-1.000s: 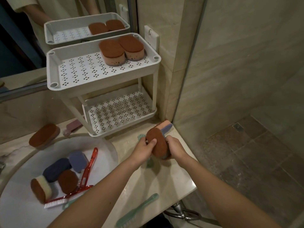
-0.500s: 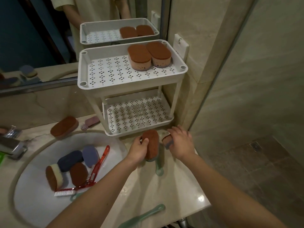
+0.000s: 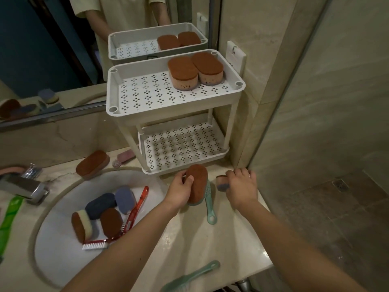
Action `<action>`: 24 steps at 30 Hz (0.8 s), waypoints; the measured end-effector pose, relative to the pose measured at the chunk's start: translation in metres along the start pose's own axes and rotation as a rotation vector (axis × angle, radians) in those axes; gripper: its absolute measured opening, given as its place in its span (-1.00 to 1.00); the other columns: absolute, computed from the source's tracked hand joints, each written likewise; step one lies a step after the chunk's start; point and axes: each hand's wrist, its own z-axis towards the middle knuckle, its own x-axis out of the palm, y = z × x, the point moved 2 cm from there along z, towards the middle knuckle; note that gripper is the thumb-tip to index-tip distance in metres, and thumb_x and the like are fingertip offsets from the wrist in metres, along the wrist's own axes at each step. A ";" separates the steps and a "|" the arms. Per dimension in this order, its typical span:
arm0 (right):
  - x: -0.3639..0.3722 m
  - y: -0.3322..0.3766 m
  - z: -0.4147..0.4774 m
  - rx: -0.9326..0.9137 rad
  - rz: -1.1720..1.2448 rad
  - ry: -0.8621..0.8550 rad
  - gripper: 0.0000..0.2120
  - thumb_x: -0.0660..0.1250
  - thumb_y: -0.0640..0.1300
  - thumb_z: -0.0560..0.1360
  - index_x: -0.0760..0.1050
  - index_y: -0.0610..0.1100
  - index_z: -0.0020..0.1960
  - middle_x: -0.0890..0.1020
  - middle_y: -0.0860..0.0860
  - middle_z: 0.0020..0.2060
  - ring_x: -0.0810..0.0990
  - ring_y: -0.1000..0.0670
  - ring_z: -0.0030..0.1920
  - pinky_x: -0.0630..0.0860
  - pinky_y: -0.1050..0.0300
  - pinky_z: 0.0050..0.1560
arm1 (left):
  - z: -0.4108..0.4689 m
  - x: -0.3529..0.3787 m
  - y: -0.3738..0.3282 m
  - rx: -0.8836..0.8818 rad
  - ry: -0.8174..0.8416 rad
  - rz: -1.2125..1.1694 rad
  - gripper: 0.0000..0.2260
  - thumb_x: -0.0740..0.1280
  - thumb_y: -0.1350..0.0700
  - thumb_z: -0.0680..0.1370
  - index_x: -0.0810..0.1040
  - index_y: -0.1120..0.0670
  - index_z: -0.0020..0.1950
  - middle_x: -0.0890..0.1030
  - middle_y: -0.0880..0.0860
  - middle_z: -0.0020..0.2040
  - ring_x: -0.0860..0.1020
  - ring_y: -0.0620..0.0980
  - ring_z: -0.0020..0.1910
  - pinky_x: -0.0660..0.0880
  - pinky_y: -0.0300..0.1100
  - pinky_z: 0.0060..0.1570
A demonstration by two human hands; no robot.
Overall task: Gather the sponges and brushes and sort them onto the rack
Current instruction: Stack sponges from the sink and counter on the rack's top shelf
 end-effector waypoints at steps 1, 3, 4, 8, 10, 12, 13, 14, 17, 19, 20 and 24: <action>-0.003 0.001 -0.002 0.020 0.054 -0.028 -0.63 0.25 -0.01 0.45 0.45 -0.01 0.24 0.54 0.00 0.17 0.40 -0.06 0.23 0.21 -0.01 0.31 | -0.001 0.000 -0.001 0.006 0.000 -0.003 -0.66 0.16 0.06 0.65 0.35 0.08 0.42 0.48 0.08 0.29 0.45 0.00 0.17 0.36 -0.18 0.12; -0.012 0.005 -0.007 0.080 0.245 -0.089 -0.64 0.26 0.08 0.44 0.49 -0.01 0.19 0.57 0.02 0.09 0.47 -0.04 0.15 0.34 0.03 0.20 | -0.004 -0.002 -0.005 0.013 -0.004 -0.020 -0.66 0.12 0.05 0.66 0.35 0.07 0.42 0.47 0.08 0.28 0.43 -0.01 0.13 0.37 -0.16 0.11; -0.017 0.009 -0.009 0.120 0.372 -0.110 -0.63 0.26 0.11 0.44 0.49 -0.02 0.18 0.57 0.01 0.06 0.51 -0.04 0.09 0.41 0.05 0.08 | -0.005 -0.002 -0.008 0.020 -0.015 -0.037 -0.66 0.10 0.05 0.66 0.35 0.07 0.42 0.47 0.08 0.28 0.43 0.00 0.13 0.37 -0.16 0.11; -0.036 0.028 -0.011 0.264 0.892 -0.137 -0.74 0.28 0.05 0.45 0.49 -0.07 0.04 0.56 -0.03 -0.02 0.54 -0.06 -0.06 0.38 0.12 -0.16 | -0.012 -0.005 -0.025 0.060 -0.108 -0.136 -0.67 0.06 0.08 0.67 0.36 0.12 0.41 0.47 0.07 0.18 0.44 -0.01 0.09 0.34 -0.19 0.06; -0.044 0.037 -0.012 0.323 1.119 -0.136 -0.85 0.28 0.00 0.46 0.47 -0.07 -0.08 0.58 -0.07 -0.08 0.55 -0.07 -0.08 0.38 0.11 -0.14 | -0.016 -0.008 -0.034 0.090 -0.140 -0.197 -0.68 0.05 0.08 0.68 0.35 0.13 0.40 0.47 0.08 0.17 0.44 -0.02 0.06 0.36 -0.20 0.03; -0.054 0.048 -0.014 0.360 1.310 -0.118 -0.87 0.29 -0.02 0.49 0.47 -0.09 -0.08 0.59 -0.04 -0.12 0.56 -0.06 -0.08 0.40 0.10 -0.14 | -0.021 -0.012 -0.044 0.122 -0.162 -0.257 -0.69 0.04 0.07 0.68 0.34 0.12 0.38 0.47 0.07 0.15 0.45 -0.02 0.05 0.39 -0.20 -0.02; -0.060 0.054 -0.015 0.368 1.393 -0.112 -0.85 0.29 -0.04 0.51 0.49 -0.12 -0.04 0.60 -0.03 -0.12 0.57 -0.05 -0.06 0.43 0.11 -0.13 | -0.024 -0.014 -0.049 0.140 -0.169 -0.281 -0.69 0.04 0.07 0.68 0.34 0.11 0.38 0.47 0.06 0.14 0.45 -0.03 0.04 0.40 -0.22 -0.06; -0.067 0.059 -0.016 0.367 1.469 -0.114 -0.84 0.29 -0.05 0.53 0.50 -0.14 -0.01 0.61 -0.03 -0.11 0.57 -0.04 -0.05 0.47 0.10 -0.10 | -0.026 -0.017 -0.054 0.159 -0.175 -0.297 -0.70 0.04 0.06 0.67 0.34 0.09 0.38 0.46 0.04 0.14 0.45 -0.04 0.04 0.40 -0.24 -0.08; -0.092 0.072 -0.021 0.298 1.635 -0.120 -0.82 0.23 -0.08 0.58 0.56 -0.10 0.09 0.66 0.00 -0.06 0.63 -0.02 0.00 0.56 0.07 -0.02 | -0.034 -0.026 -0.070 0.209 -0.191 -0.338 -0.69 0.04 0.04 0.67 0.33 0.06 0.40 0.44 0.02 0.15 0.45 -0.05 0.06 0.40 -0.25 -0.11; -0.112 0.078 -0.026 0.200 1.695 -0.110 -0.78 0.17 -0.07 0.61 0.57 0.05 0.14 0.68 0.11 -0.05 0.65 0.07 0.01 0.61 0.15 -0.05 | -0.039 -0.036 -0.082 0.224 -0.206 -0.373 -0.69 0.05 0.04 0.67 0.33 0.06 0.39 0.45 0.02 0.15 0.44 -0.05 0.06 0.39 -0.30 -0.18; -0.121 0.081 -0.028 0.150 1.712 -0.109 -0.75 0.15 -0.06 0.62 0.56 0.16 0.13 0.68 0.17 -0.03 0.65 0.13 0.02 0.61 0.18 -0.05 | -0.041 -0.041 -0.088 0.231 -0.210 -0.393 -0.69 0.05 0.03 0.67 0.34 0.06 0.39 0.45 0.02 0.15 0.44 -0.05 0.06 0.38 -0.28 -0.16; -0.155 0.092 -0.033 0.039 1.725 -0.128 -0.55 0.10 0.04 0.50 0.44 0.20 0.36 0.55 0.04 0.30 0.52 -0.02 0.29 0.48 -0.19 0.27 | -0.051 -0.058 -0.112 0.298 -0.221 -0.465 -0.72 0.07 0.00 0.66 0.36 0.01 0.34 0.46 -0.05 0.07 0.46 -0.10 0.02 0.39 -0.23 -0.08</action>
